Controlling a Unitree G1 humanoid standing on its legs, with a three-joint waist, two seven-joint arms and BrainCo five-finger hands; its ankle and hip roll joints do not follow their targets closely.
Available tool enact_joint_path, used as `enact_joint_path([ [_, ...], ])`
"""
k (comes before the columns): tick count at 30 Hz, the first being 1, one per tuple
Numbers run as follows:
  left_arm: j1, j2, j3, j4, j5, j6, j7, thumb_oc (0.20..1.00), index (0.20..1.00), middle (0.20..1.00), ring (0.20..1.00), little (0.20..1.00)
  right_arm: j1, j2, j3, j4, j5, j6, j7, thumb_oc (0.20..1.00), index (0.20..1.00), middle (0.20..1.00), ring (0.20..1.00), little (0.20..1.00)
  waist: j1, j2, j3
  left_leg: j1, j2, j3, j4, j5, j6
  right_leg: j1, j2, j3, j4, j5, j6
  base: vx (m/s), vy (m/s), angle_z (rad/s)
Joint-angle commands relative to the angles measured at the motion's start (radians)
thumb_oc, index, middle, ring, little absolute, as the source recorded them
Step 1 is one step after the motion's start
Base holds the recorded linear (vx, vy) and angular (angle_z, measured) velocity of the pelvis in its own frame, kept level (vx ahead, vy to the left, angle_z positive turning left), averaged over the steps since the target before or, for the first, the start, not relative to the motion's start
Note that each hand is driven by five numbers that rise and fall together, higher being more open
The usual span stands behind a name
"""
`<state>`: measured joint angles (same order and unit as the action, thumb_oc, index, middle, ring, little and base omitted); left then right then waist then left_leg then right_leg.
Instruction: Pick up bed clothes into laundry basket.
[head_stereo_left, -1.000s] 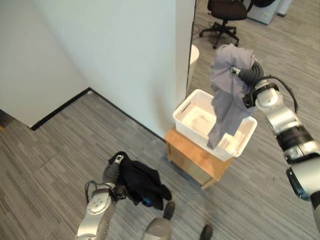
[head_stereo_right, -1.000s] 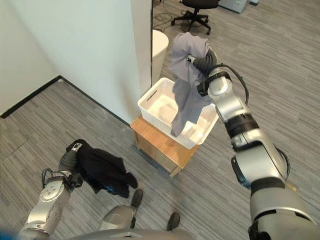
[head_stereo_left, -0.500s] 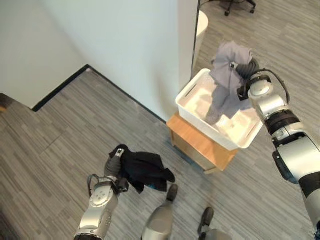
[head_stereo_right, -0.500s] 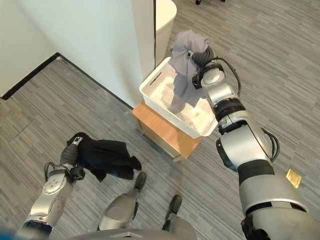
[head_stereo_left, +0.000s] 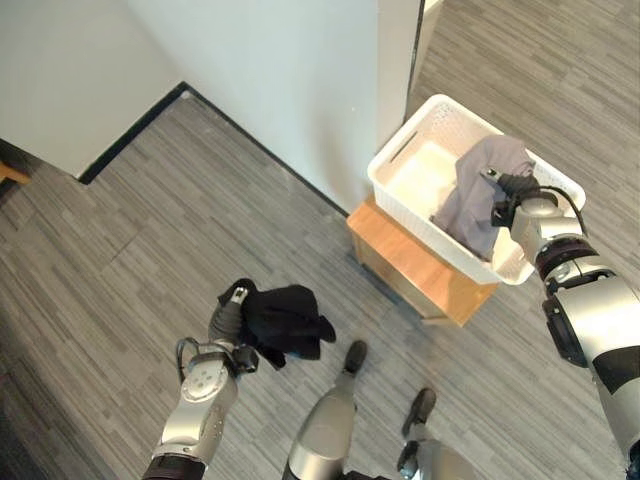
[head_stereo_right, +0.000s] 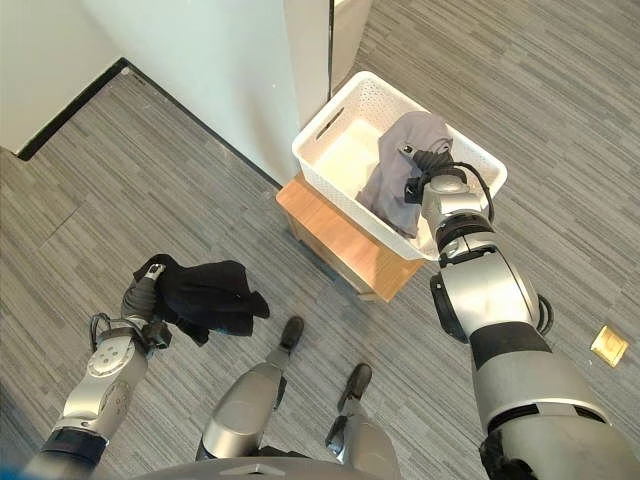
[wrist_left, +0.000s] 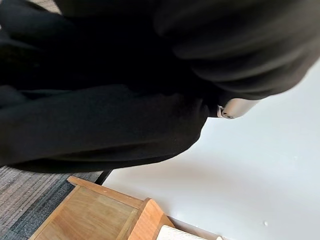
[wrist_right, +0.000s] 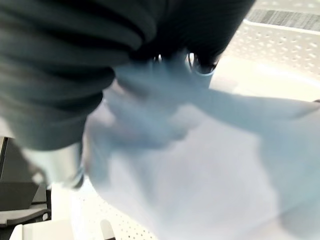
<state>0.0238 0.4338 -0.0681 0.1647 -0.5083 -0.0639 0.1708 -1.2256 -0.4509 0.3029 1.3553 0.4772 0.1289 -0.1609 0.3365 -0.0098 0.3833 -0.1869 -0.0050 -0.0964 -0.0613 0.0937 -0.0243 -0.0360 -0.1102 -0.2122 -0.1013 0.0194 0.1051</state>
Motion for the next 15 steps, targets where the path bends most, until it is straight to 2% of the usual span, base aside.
enact_joint_path([
  [1, 0.011, 0.039, 0.010, -0.078, -0.028, -0.053, 0.004, 0.200, 0.200, 0.200, 0.200, 0.200, -0.099, -0.022, 0.104, -0.082, -0.040, -0.054, -0.003, 1.000, 1.000, 1.000, 1.000, 1.000, 0.010, 0.000, -0.055, -0.002, 0.016, -0.036, -0.006, -0.002, -0.013, 0.031, -0.020, -0.007, 0.055, -0.044, 0.043, 0.01, 0.049, 0.00],
  [5, 0.013, 0.039, 0.037, -0.086, -0.025, -0.065, 0.026, 0.200, 0.200, 0.200, 0.200, 0.200, -0.132, 0.039, 0.223, -0.311, -0.159, -0.072, 0.007, 1.000, 1.000, 1.000, 1.000, 1.000, -0.022, -0.011, -0.063, 0.012, 0.019, -0.016, -0.009, -0.003, -0.014, 0.030, -0.022, 0.015, 0.059, -0.044, 0.040, -0.02, 0.042, -0.07],
  [8, 0.028, 0.036, 0.066, -0.098, -0.016, -0.073, 0.038, 0.200, 0.200, 0.200, 0.200, 0.200, -0.096, 0.036, 0.254, -0.560, -0.235, -0.076, 0.008, 1.000, 1.000, 1.000, 1.000, 1.000, -0.053, -0.016, -0.071, 0.027, 0.019, 0.002, -0.013, -0.007, -0.015, 0.032, -0.025, 0.029, 0.063, -0.046, 0.038, -0.03, 0.023, -0.19],
  [10, 0.029, 0.038, 0.083, -0.096, -0.006, -0.077, 0.043, 0.200, 0.200, 0.200, 0.200, 0.200, -0.052, 0.003, 0.264, -0.705, -0.278, -0.082, 0.043, 1.000, 1.000, 1.000, 1.000, 1.000, -0.071, -0.021, -0.081, 0.039, 0.019, 0.011, -0.015, -0.010, -0.016, 0.037, -0.028, 0.035, 0.065, -0.049, 0.038, -0.01, 0.008, -0.15],
  [12, 0.030, 0.041, 0.087, -0.097, -0.003, -0.078, 0.039, 0.200, 0.200, 0.200, 0.200, 0.200, -0.039, -0.018, 0.268, -0.733, -0.281, -0.082, 0.056, 1.000, 1.000, 1.000, 1.000, 1.000, -0.076, -0.022, -0.085, 0.042, 0.019, 0.012, -0.015, -0.012, -0.016, 0.040, -0.029, 0.036, 0.067, -0.050, 0.038, 0.00, 0.000, 0.00],
  [13, 0.026, 0.054, 0.095, -0.097, -0.001, -0.083, 0.030, 0.200, 0.200, 0.200, 0.200, 0.200, -0.031, -0.072, 0.309, -0.781, -0.290, -0.083, 0.111, 1.000, 1.000, 1.000, 1.000, 1.000, -0.084, -0.027, -0.094, 0.050, 0.019, 0.015, -0.015, -0.014, -0.017, 0.044, -0.031, 0.038, 0.071, -0.054, 0.038, -0.01, -0.011, -0.05],
  [15, 0.025, 0.066, 0.103, -0.099, 0.004, -0.084, 0.019, 0.200, 0.200, 0.200, 0.200, 0.200, -0.037, -0.123, 0.343, -0.801, -0.291, -0.080, 0.146, 1.000, 1.000, 1.000, 1.000, 1.000, -0.092, -0.027, -0.101, 0.061, 0.020, 0.018, -0.016, -0.016, -0.018, 0.052, -0.035, 0.038, 0.078, -0.057, 0.039, -0.02, -0.011, -0.07],
])
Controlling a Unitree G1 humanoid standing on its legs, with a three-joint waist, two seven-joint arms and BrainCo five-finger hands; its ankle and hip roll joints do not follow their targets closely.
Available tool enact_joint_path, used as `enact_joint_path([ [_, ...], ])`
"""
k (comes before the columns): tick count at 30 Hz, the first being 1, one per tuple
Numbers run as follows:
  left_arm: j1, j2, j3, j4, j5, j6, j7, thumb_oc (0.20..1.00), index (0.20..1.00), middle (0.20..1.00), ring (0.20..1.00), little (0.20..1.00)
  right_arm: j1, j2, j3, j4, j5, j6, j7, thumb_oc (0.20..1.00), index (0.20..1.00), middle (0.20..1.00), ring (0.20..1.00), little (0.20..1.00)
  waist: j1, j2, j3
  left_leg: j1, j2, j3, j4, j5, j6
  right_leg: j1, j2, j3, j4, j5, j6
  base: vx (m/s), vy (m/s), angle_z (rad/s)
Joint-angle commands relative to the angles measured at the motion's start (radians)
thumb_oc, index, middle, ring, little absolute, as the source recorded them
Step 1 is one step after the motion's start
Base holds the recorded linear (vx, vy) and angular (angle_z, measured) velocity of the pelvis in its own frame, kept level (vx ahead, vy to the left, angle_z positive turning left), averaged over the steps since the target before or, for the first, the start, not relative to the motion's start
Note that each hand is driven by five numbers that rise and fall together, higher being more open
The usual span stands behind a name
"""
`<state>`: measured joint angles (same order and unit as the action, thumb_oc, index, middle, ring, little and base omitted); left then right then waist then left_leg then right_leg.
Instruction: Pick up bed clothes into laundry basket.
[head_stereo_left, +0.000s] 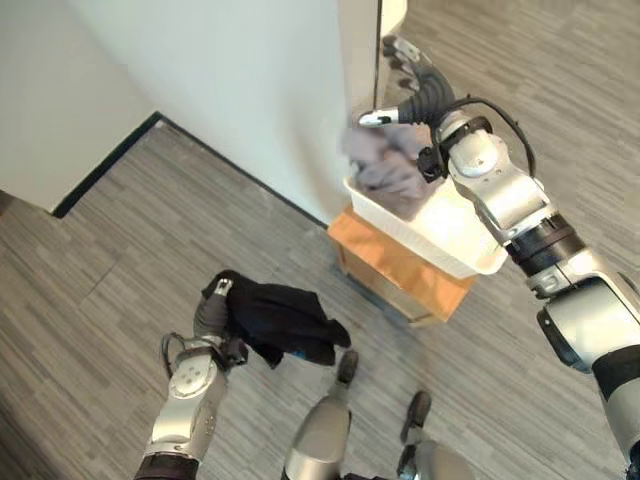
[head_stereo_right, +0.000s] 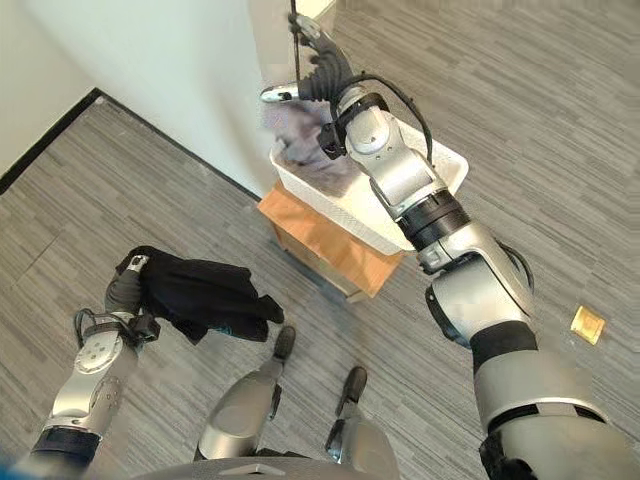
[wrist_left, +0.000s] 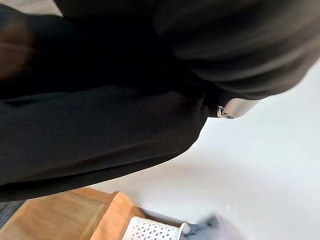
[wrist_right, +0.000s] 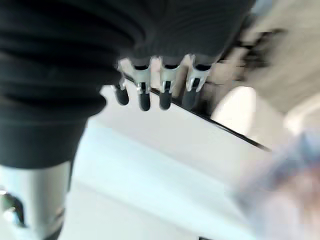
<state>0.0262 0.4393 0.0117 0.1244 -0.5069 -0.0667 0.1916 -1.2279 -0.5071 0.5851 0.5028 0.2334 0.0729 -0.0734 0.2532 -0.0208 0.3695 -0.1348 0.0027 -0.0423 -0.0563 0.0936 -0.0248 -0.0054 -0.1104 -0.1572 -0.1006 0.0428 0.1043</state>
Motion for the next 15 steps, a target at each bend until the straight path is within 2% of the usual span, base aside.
enact_joint_path([
  [1, 0.024, 0.065, 0.028, -0.061, 0.004, -0.082, -0.005, 0.200, 0.200, 0.200, 0.200, 0.200, -0.034, -0.086, 0.071, 0.037, -0.053, -0.023, 0.064, 1.000, 1.000, 1.000, 1.000, 1.000, -0.013, -0.017, -0.092, 0.013, 0.012, -0.034, -0.021, -0.017, -0.018, 0.024, -0.037, -0.016, 0.080, -0.081, 0.041, -0.02, -0.013, -0.07],
  [2, 0.025, 0.077, 0.039, -0.068, 0.009, -0.083, -0.014, 0.200, 0.200, 0.200, 0.200, 0.200, -0.031, -0.122, 0.087, 0.013, -0.065, -0.024, 0.089, 1.000, 1.000, 1.000, 1.000, 1.000, -0.021, -0.017, -0.102, 0.025, 0.012, -0.030, -0.021, -0.019, -0.017, 0.029, -0.040, -0.011, 0.088, -0.084, 0.042, -0.01, -0.009, -0.09],
  [6, 0.021, 0.091, 0.056, -0.072, 0.016, -0.085, -0.019, 0.200, 0.200, 0.200, 0.200, 0.200, -0.017, -0.152, 0.083, -0.007, -0.080, -0.020, 0.098, 1.000, 1.000, 1.000, 1.000, 1.000, -0.030, -0.012, -0.119, 0.040, 0.011, -0.026, -0.022, -0.023, -0.017, 0.039, -0.045, -0.007, 0.100, -0.092, 0.043, 0.00, -0.004, -0.05],
  [15, 0.038, 0.087, 0.072, -0.075, 0.023, -0.080, -0.023, 0.200, 0.200, 0.200, 0.200, 0.200, 0.014, -0.171, 0.035, -0.030, -0.204, -0.009, 0.087, 1.000, 1.000, 1.000, 1.000, 1.000, -0.036, 0.003, -0.155, 0.062, 0.010, -0.028, -0.022, -0.026, -0.014, 0.065, -0.052, -0.013, 0.098, -0.098, 0.042, 0.00, -0.002, 0.00],
])
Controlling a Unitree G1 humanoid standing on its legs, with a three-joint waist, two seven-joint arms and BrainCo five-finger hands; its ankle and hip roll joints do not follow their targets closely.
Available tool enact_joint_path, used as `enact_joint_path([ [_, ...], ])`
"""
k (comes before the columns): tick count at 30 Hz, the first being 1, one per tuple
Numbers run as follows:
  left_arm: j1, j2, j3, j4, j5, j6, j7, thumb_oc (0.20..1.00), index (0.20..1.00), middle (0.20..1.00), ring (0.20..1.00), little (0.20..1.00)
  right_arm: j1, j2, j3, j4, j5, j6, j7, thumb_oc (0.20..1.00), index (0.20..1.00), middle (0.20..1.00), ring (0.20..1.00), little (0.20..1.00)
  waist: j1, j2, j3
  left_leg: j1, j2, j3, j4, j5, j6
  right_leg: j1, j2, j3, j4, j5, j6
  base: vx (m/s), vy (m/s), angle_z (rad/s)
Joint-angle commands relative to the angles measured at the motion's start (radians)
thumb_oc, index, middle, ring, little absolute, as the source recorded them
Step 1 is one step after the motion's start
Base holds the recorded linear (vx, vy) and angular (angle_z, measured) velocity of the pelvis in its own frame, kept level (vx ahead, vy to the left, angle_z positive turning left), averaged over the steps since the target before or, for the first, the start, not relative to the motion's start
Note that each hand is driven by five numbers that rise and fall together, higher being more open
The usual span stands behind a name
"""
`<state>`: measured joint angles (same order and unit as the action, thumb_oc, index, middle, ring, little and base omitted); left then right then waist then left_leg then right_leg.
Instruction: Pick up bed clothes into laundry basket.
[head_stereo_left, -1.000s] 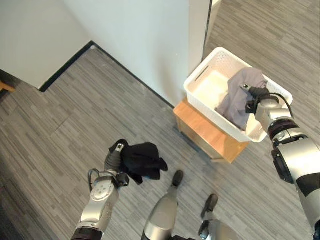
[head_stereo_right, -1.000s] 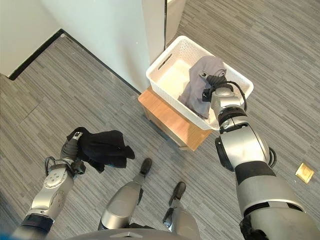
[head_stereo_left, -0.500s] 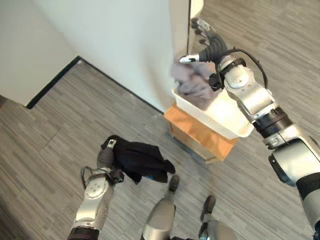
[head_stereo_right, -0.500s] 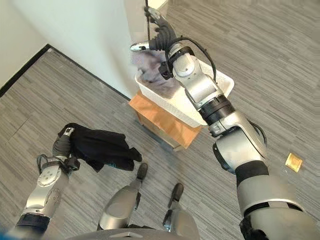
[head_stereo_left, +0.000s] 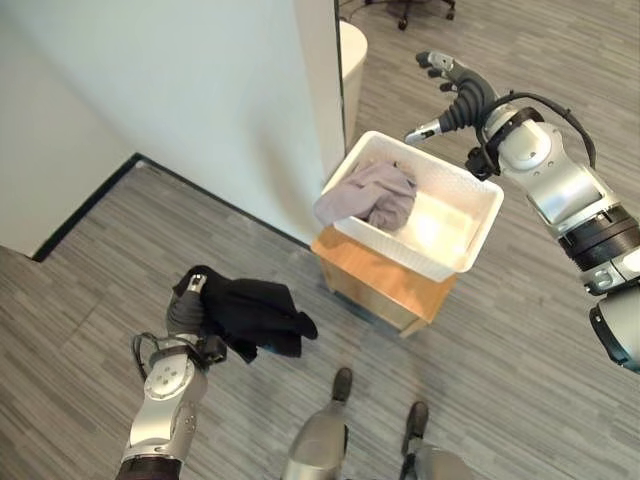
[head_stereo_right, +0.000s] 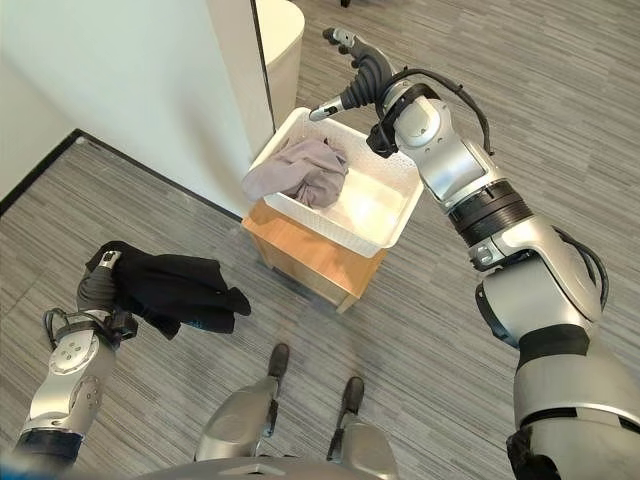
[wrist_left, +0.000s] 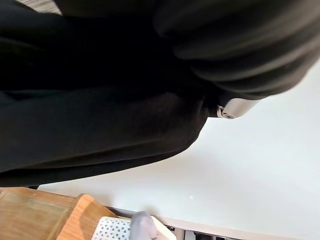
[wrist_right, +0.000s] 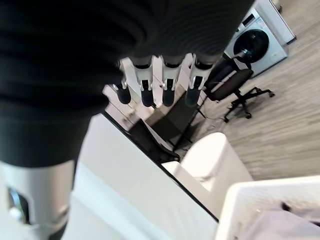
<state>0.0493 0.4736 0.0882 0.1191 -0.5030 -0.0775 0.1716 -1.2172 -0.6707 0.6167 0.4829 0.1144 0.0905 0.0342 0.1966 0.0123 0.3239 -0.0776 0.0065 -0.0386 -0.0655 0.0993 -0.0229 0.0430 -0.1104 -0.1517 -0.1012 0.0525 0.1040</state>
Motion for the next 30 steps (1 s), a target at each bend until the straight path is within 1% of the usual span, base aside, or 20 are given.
enact_joint_path([
  [1, 0.015, 0.051, -0.004, -0.070, 0.021, -0.069, -0.005, 0.200, 0.200, 0.200, 0.200, 0.200, 0.004, -0.009, 0.008, -0.018, -0.129, -0.034, -0.018, 1.000, 1.000, 1.000, 1.000, 1.000, 0.022, -0.029, -0.113, 0.006, 0.007, -0.034, -0.013, -0.032, -0.017, 0.020, -0.052, -0.018, 0.098, -0.107, 0.042, 0.00, 0.000, 0.00],
  [2, 0.009, 0.053, -0.002, -0.067, 0.026, -0.069, -0.008, 0.200, 0.200, 0.200, 0.200, 0.200, 0.009, -0.023, 0.017, -0.029, -0.203, -0.038, -0.013, 1.000, 1.000, 1.000, 1.000, 1.000, 0.024, -0.025, -0.120, 0.008, 0.007, -0.036, -0.013, -0.031, -0.017, 0.025, -0.052, -0.020, 0.097, -0.108, 0.043, 0.00, 0.000, 0.00],
  [3, 0.009, 0.053, -0.002, -0.066, 0.027, -0.069, -0.008, 0.200, 0.200, 0.200, 0.200, 0.200, 0.010, -0.023, 0.016, -0.030, -0.206, -0.038, -0.013, 1.000, 1.000, 1.000, 1.000, 1.000, 0.024, -0.025, -0.120, 0.008, 0.007, -0.036, -0.013, -0.031, -0.017, 0.025, -0.052, -0.020, 0.097, -0.108, 0.043, 0.00, 0.000, 0.00],
  [5, -0.010, 0.066, 0.000, -0.066, 0.037, -0.073, -0.014, 0.200, 0.200, 0.200, 0.200, 0.200, 0.039, -0.033, 0.029, -0.065, -0.264, -0.061, 0.001, 1.000, 1.000, 1.000, 1.000, 1.000, 0.028, -0.020, -0.129, 0.010, 0.007, -0.043, -0.014, -0.031, -0.018, 0.030, -0.054, -0.027, 0.098, -0.110, 0.044, 0.00, 0.000, 0.00],
  [7, -0.019, 0.074, -0.002, -0.064, 0.039, -0.076, -0.015, 0.200, 0.200, 0.200, 0.200, 0.200, 0.059, -0.040, 0.019, -0.074, -0.270, -0.062, 0.002, 1.000, 1.000, 1.000, 1.000, 1.000, 0.030, -0.020, -0.133, 0.012, 0.006, -0.047, -0.014, -0.031, -0.018, 0.034, -0.053, -0.031, 0.097, -0.112, 0.045, 0.01, -0.003, 0.02],
  [8, -0.050, 0.098, -0.002, -0.067, 0.043, -0.086, -0.014, 0.200, 0.200, 0.200, 0.200, 0.200, 0.112, -0.032, 0.019, -0.096, -0.291, -0.077, 0.011, 1.000, 1.000, 1.000, 1.000, 1.000, 0.037, -0.013, -0.139, 0.013, 0.005, -0.055, -0.015, -0.031, -0.019, 0.040, -0.055, -0.041, 0.097, -0.115, 0.046, 0.01, -0.002, 0.07],
  [10, -0.064, 0.112, -0.001, -0.070, 0.044, -0.090, -0.013, 0.200, 0.200, 0.200, 0.200, 0.200, 0.136, -0.032, 0.017, -0.106, -0.306, -0.077, 0.020, 1.000, 1.000, 1.000, 1.000, 1.000, 0.040, -0.010, -0.142, 0.014, 0.004, -0.059, -0.015, -0.030, -0.019, 0.044, -0.056, -0.046, 0.097, -0.116, 0.046, 0.01, -0.006, 0.10],
  [12, -0.123, 0.162, -0.016, -0.079, 0.033, -0.108, -0.015, 0.200, 0.200, 0.200, 0.200, 0.200, 0.229, 0.023, 0.023, -0.100, -0.316, -0.103, 0.023, 1.000, 1.000, 1.000, 1.000, 1.000, 0.057, 0.002, -0.150, 0.017, 0.001, -0.073, -0.016, -0.028, -0.020, 0.059, -0.057, -0.063, 0.094, -0.120, 0.048, 0.01, -0.008, 0.14],
  [13, -0.124, 0.163, -0.016, -0.079, 0.032, -0.108, -0.015, 0.200, 0.200, 0.200, 0.200, 0.200, 0.230, 0.023, 0.022, -0.100, -0.316, -0.103, 0.023, 1.000, 1.000, 1.000, 1.000, 1.000, 0.057, 0.002, -0.150, 0.017, 0.001, -0.073, -0.016, -0.028, -0.020, 0.059, -0.057, -0.063, 0.094, -0.120, 0.048, 0.00, 0.000, 0.15],
  [14, -0.145, 0.176, -0.025, -0.079, 0.024, -0.114, -0.014, 0.200, 0.200, 0.200, 0.200, 0.200, 0.251, 0.054, 0.024, -0.086, -0.308, -0.106, 0.021, 1.000, 1.000, 1.000, 1.000, 1.000, 0.061, 0.008, -0.152, 0.018, 0.001, -0.077, -0.016, -0.028, -0.020, 0.062, -0.058, -0.067, 0.092, -0.120, 0.048, 0.01, 0.008, 0.12],
  [15, -0.202, 0.211, -0.053, -0.074, -0.001, -0.128, -0.016, 0.200, 0.200, 0.200, 0.200, 0.200, 0.301, 0.127, 0.032, -0.060, -0.310, -0.118, 0.017, 1.000, 1.000, 1.000, 1.000, 1.000, 0.068, 0.015, -0.157, 0.019, -0.002, -0.085, -0.016, -0.026, -0.021, 0.070, -0.059, -0.076, 0.088, -0.120, 0.050, 0.01, 0.017, 0.14],
  [18, -0.254, 0.254, -0.081, -0.075, -0.028, -0.139, -0.018, 0.200, 0.200, 0.200, 0.200, 0.200, 0.350, 0.207, 0.045, -0.017, -0.348, -0.129, 0.004, 1.000, 1.000, 1.000, 1.000, 1.000, 0.077, 0.025, -0.163, 0.018, -0.003, -0.092, -0.017, -0.025, -0.022, 0.077, -0.060, -0.086, 0.083, -0.121, 0.053, 0.01, 0.005, 0.16],
  [20, -0.277, 0.276, -0.096, -0.093, -0.045, -0.147, -0.024, 0.200, 0.200, 0.200, 0.200, 0.200, 0.386, 0.260, 0.051, 0.008, -0.361, -0.136, 0.002, 1.000, 1.000, 1.000, 1.000, 1.000, 0.083, 0.033, -0.166, 0.018, -0.006, -0.096, -0.018, -0.025, -0.023, 0.082, -0.061, -0.092, 0.079, -0.120, 0.054, 0.01, 0.011, 0.07],
  [21, -0.295, 0.300, -0.110, -0.122, -0.067, -0.153, -0.035, 0.200, 0.200, 0.200, 0.200, 0.200, 0.411, 0.296, 0.063, 0.027, -0.382, -0.143, -0.001, 1.000, 1.000, 1.000, 1.000, 1.000, 0.088, 0.038, -0.170, 0.018, -0.008, -0.101, -0.019, -0.024, -0.024, 0.086, -0.062, -0.096, 0.073, -0.117, 0.056, 0.01, 0.012, 0.07],
  [25, -0.319, 0.337, -0.133, -0.160, -0.075, -0.156, -0.043, 0.200, 0.200, 0.200, 0.200, 0.200, 0.430, 0.325, 0.076, 0.032, -0.397, -0.149, -0.003, 1.000, 1.000, 1.000, 1.000, 1.000, 0.092, 0.041, -0.171, 0.015, -0.009, -0.106, -0.020, -0.022, -0.025, 0.087, -0.061, -0.102, 0.066, -0.114, 0.057, 0.00, 0.009, 0.07],
  [27, -0.340, 0.356, -0.147, -0.198, -0.090, -0.167, -0.045, 0.200, 0.200, 0.200, 0.200, 0.200, 0.444, 0.336, 0.076, 0.037, -0.402, -0.155, -0.018, 1.000, 1.000, 1.000, 1.000, 1.000, 0.095, 0.044, -0.172, 0.011, -0.010, -0.109, -0.021, -0.020, -0.026, 0.088, -0.062, -0.109, 0.063, -0.113, 0.058, 0.01, 0.007, 0.09],
  [30, -0.353, 0.372, -0.160, -0.228, -0.096, -0.174, -0.046, 0.200, 0.200, 0.200, 0.200, 0.200, 0.454, 0.336, 0.071, 0.033, -0.400, -0.161, -0.031, 1.000, 1.000, 1.000, 1.000, 1.000, 0.096, 0.046, -0.170, 0.008, -0.013, -0.114, -0.022, -0.019, -0.026, 0.088, -0.064, -0.115, 0.060, -0.110, 0.060, 0.00, 0.008, 0.05],
])
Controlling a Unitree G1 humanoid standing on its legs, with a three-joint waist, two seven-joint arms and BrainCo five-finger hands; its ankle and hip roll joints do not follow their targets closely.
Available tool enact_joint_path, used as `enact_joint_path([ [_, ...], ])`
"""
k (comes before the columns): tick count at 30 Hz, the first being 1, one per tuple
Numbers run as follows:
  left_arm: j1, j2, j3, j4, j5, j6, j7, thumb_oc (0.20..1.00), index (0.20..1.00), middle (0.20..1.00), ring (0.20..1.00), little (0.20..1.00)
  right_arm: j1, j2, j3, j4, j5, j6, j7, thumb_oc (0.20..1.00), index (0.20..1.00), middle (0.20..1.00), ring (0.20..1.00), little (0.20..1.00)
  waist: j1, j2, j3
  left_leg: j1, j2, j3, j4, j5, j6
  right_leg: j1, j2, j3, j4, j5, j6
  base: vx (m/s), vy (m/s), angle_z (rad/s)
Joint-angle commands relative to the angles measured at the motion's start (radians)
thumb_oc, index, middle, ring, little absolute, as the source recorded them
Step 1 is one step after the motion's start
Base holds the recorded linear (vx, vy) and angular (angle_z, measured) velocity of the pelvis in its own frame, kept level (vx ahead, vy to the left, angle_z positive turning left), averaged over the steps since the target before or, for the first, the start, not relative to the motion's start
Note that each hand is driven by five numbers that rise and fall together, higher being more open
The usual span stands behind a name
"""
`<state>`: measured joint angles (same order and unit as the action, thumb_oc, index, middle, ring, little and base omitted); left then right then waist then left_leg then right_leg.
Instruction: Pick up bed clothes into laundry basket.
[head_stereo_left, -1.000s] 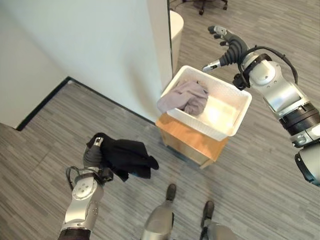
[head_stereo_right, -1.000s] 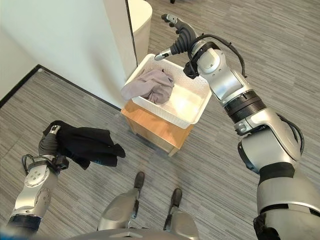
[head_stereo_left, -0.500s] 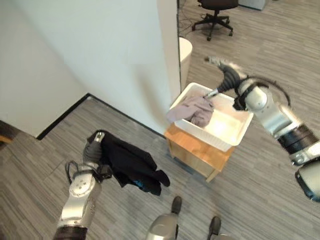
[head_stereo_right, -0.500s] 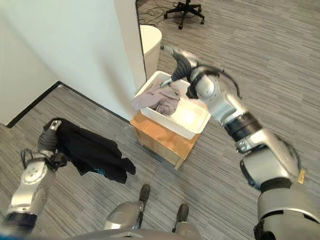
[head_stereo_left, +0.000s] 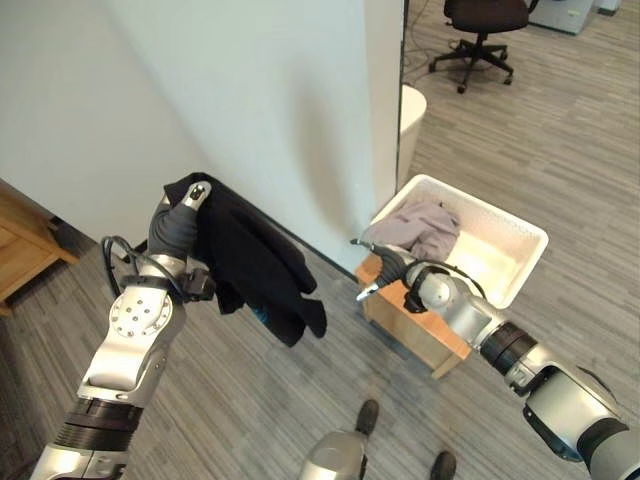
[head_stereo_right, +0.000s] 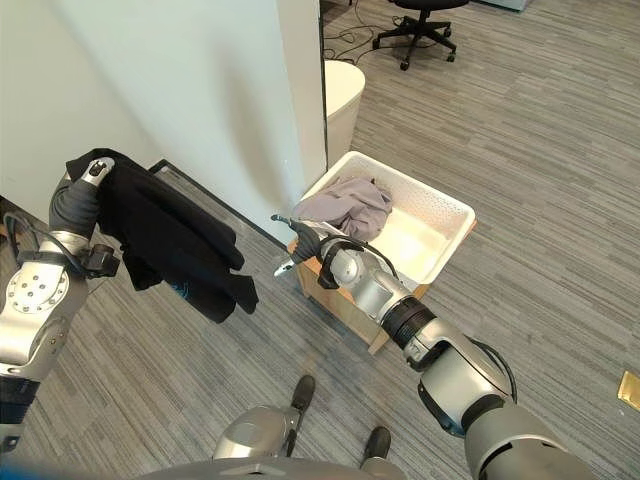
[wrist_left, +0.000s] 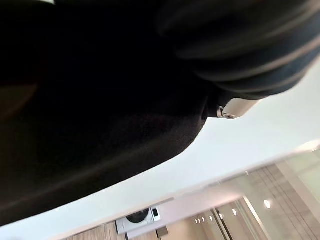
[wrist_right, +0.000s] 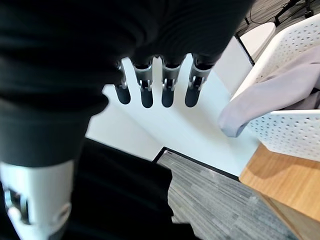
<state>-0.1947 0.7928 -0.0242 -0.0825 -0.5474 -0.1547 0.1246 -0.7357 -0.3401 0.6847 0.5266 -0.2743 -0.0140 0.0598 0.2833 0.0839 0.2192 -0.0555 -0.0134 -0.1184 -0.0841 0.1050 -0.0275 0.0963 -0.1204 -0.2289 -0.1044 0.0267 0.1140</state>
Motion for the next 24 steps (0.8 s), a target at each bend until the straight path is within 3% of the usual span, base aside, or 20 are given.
enact_joint_path([
  [1, -0.117, 0.058, -0.055, -0.041, -0.057, -0.100, -0.003, 0.200, 0.200, 0.200, 0.200, 0.200, -0.023, 0.002, 0.001, -0.015, -0.010, -0.060, -0.063, 1.000, 1.000, 1.000, 1.000, 1.000, 0.010, -0.025, -0.065, -0.015, 0.006, -0.036, -0.003, -0.024, -0.022, 0.034, -0.055, -0.040, 0.062, -0.083, 0.050, 0.00, 0.010, 0.04],
  [10, -0.217, 0.116, -0.161, -0.124, -0.116, -0.126, -0.027, 0.200, 0.200, 0.200, 0.200, 0.200, -0.029, -0.023, -0.008, -0.030, -0.041, -0.092, -0.151, 1.000, 1.000, 1.000, 1.000, 1.000, 0.013, -0.013, -0.064, -0.024, -0.002, -0.043, -0.003, -0.024, -0.021, 0.033, -0.062, -0.047, 0.059, -0.077, 0.057, 0.01, 0.004, 0.03],
  [15, -0.349, 0.120, -0.273, -0.160, -0.169, -0.144, -0.026, 0.200, 0.200, 0.200, 0.200, 0.200, -0.076, -0.002, 0.051, -0.028, -0.113, -0.099, -0.177, 1.000, 1.000, 1.000, 1.000, 1.000, 0.023, -0.010, -0.062, -0.033, -0.007, -0.047, -0.003, -0.021, -0.021, 0.029, -0.063, -0.051, 0.054, -0.072, 0.060, 0.00, 0.000, 0.00],
  [24, -0.507, 0.040, -0.399, -0.175, -0.190, -0.160, 0.001, 0.200, 0.200, 0.200, 0.200, 0.200, -0.124, 0.150, 0.130, -0.065, -0.032, -0.127, -0.152, 1.000, 1.000, 1.000, 1.000, 1.000, 0.032, -0.001, -0.058, -0.043, -0.010, -0.055, -0.002, -0.018, -0.021, 0.028, -0.065, -0.060, 0.048, -0.070, 0.061, 0.01, -0.002, 0.06],
])
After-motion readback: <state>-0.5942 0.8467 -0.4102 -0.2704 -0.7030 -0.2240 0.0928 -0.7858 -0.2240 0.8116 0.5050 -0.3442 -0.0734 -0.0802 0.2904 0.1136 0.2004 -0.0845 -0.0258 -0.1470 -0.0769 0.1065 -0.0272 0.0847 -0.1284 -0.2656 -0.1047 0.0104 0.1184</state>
